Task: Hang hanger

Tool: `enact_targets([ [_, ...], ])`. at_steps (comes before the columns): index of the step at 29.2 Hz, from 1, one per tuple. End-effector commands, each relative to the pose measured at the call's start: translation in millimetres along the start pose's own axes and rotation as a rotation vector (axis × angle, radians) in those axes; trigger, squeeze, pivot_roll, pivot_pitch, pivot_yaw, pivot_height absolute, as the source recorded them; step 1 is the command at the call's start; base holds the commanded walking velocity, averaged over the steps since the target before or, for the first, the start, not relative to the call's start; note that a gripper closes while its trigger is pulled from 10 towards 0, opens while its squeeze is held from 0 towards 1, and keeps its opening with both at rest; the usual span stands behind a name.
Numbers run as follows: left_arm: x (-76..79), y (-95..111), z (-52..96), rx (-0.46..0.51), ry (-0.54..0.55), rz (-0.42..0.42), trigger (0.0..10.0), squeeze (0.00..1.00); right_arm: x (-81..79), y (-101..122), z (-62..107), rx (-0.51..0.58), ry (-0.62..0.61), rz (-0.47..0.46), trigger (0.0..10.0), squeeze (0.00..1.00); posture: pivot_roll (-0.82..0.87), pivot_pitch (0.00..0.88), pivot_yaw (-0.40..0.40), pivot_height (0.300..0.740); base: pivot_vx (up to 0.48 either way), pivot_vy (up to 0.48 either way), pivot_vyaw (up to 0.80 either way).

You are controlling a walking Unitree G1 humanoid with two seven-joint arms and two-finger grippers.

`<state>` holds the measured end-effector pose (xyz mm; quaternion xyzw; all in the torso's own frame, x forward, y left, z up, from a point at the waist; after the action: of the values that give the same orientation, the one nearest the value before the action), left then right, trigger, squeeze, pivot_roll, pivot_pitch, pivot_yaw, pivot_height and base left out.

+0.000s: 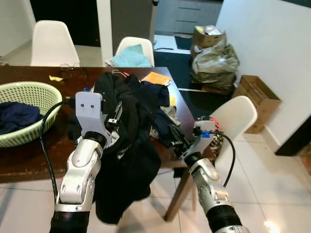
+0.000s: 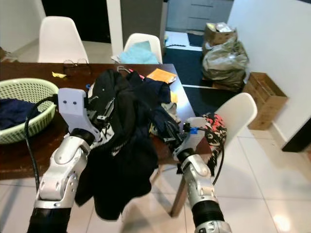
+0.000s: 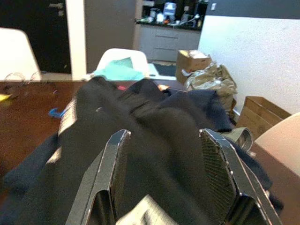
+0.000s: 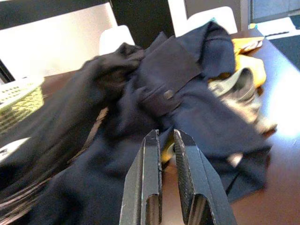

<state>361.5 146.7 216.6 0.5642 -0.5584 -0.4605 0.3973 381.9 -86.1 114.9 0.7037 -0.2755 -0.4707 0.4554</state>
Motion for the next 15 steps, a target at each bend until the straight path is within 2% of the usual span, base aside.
enact_targets([
  [1, 0.9, -5.9, 1.8, -0.028, 0.004, 0.006, 10.0, 0.00, -2.5, -3.1, 0.1, -0.016, 0.007, 0.001, 10.0, 0.00, 0.01, 0.024, -0.098, 0.740, 0.000, 0.000, 0.00],
  [9, -2.9, -8.2, 2.9, -0.039, 0.020, 0.020, 10.0, 0.00, -2.7, -3.6, 0.0, -0.018, 0.005, 0.002, 10.0, 0.00, 0.01, 0.030, -0.104, 0.740, 0.000, 0.000, 0.00],
  [15, -11.3, -10.2, 3.8, -0.057, 0.050, 0.017, 10.0, 0.00, -1.4, -3.5, -0.7, -0.021, -0.005, 0.004, 10.0, 0.00, 0.02, 0.038, -0.107, 0.740, 0.000, 0.000, 0.00],
])
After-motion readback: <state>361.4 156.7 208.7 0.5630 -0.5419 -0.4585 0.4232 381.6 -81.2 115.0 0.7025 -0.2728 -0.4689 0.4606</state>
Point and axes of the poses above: a point about 5 cm out from each wrist's last joint towards the gripper, its own z axis pointing back from the gripper into the wrist, its own y axis along the axis of the wrist's last joint, x = y × z, the point moved 6 cm from there along -z, pointing out of the wrist towards the gripper, and after that the axes turned 6 degrees about -z, right-handed, at the moved point
